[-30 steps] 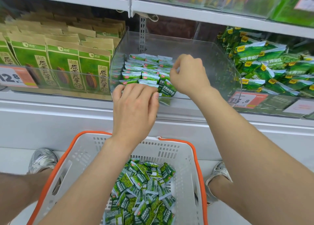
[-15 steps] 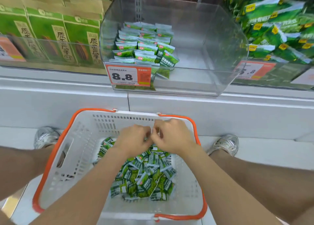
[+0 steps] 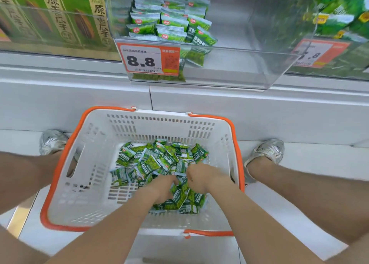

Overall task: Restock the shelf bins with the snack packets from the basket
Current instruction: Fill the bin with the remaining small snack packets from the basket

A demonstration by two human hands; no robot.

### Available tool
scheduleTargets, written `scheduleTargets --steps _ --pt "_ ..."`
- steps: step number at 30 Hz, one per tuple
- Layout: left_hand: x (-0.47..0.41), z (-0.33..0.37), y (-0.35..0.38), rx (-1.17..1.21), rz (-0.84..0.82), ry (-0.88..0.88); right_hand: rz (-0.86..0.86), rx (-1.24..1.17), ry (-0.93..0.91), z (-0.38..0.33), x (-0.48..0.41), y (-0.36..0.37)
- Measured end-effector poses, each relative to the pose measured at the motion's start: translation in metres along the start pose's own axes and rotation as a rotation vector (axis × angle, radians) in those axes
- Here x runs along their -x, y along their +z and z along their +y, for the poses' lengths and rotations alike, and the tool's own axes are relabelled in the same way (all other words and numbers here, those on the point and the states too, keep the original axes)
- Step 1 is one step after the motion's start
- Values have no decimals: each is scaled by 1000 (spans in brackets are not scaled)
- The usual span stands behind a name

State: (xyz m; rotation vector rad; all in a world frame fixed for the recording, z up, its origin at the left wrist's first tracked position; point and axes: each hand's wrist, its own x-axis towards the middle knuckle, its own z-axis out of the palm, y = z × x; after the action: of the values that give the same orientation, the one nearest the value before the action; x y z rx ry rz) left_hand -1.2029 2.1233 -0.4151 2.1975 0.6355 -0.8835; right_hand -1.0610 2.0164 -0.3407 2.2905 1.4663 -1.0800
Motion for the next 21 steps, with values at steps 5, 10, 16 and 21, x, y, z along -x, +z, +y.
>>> scheduleTargets --steps 5,10,16,21 --pt "-4 5 1 111 158 6 -140 63 55 -6 1 6" --pt "8 11 -34 269 124 109 -70 -170 22 2 -4 9" --pt "34 25 -98 632 208 221 270 -639 -103 8 -9 -17" --pt "55 28 -119 789 310 229 240 -896 -143 13 2 -37"
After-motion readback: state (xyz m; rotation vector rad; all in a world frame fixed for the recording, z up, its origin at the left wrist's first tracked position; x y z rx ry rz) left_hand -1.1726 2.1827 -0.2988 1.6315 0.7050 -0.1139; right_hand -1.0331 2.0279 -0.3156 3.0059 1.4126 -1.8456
